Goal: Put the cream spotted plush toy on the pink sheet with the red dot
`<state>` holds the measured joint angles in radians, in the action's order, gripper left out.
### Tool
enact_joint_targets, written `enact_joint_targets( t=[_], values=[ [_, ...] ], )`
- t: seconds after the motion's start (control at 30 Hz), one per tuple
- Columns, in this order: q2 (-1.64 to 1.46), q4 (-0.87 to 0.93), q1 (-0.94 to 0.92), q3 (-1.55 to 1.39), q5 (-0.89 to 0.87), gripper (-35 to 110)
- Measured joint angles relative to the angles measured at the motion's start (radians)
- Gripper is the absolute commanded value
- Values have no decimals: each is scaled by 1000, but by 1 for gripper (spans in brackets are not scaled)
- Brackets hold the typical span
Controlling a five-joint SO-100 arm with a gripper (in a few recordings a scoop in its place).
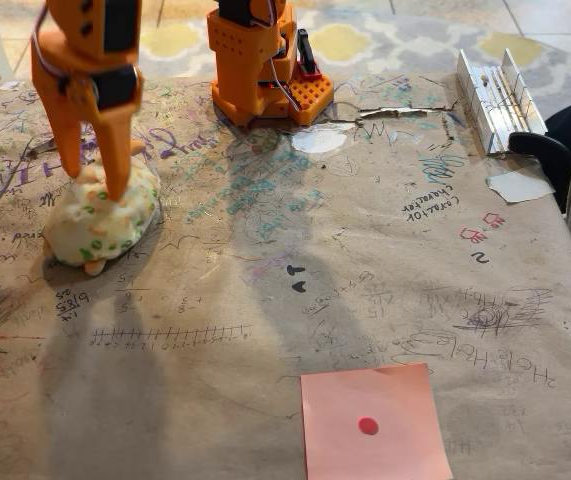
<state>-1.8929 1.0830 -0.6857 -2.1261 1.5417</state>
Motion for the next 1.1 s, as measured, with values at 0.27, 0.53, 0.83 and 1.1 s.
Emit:
enact_joint_targets(
  t=[0.27, 0.53, 0.83, 1.1],
  values=[
    [-112, 63, 84, 144, -100, 33],
    [-98, -210, -135, -244, 330, 68],
    [233, -514, -212, -229, 380, 67],
    [95, -764, -95, -431, 268, 39]
  ],
)
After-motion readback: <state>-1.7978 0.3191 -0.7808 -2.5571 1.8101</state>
